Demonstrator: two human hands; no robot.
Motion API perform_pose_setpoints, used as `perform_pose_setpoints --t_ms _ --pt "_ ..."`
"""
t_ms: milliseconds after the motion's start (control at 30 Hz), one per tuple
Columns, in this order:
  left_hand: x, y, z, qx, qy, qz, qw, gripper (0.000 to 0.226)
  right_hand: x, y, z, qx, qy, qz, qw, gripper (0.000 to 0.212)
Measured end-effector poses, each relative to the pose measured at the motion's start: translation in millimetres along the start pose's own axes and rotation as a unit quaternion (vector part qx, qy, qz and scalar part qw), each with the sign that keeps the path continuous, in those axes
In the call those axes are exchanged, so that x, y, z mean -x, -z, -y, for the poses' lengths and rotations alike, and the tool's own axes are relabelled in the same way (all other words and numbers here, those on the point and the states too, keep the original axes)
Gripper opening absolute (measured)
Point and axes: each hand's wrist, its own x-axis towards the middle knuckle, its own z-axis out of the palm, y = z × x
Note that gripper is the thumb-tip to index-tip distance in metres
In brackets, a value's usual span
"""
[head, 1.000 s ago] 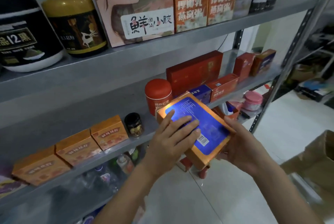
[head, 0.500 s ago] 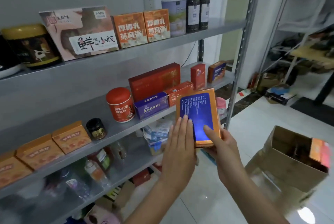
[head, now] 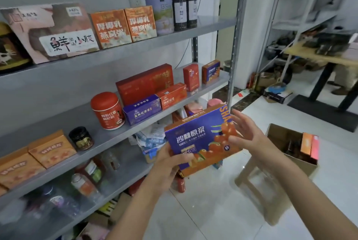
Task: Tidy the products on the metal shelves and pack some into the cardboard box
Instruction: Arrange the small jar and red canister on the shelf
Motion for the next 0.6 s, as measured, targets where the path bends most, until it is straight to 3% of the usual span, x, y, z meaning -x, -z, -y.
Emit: perform_pose_setpoints --t_ms 100,233,367,500,600 --pt "-9.6 7.2 0.1 0.008 0.062 0.036 0.997 0.065 -12.4 -6.2 1.3 -0.084 -0.041 0.067 0.993 0.087" --pt "-25.1 19.1 0.2 0.010 0.111 0.056 0.992 0.051 -20.5 -22.8 -9.4 -0.124 -0.067 0.006 0.990 0.048" --pt "-51.2 28.3 -0.7 -0.022 0.148 0.074 0.986 0.057 -31.3 -28.9 -27.7 -0.159 -0.106 -0.062 0.980 0.054" --pt "-89.4 33.8 4.6 -0.086 0.140 0.011 0.986 0.063 -47.3 -45.7 -48.3 -0.226 -0.135 -0.149 0.953 0.046" --pt "-117.1 42.7 7.3 -0.149 0.146 0.011 0.978 0.044 -61.3 -59.6 -68.7 -0.294 -0.179 -0.197 0.918 0.059"
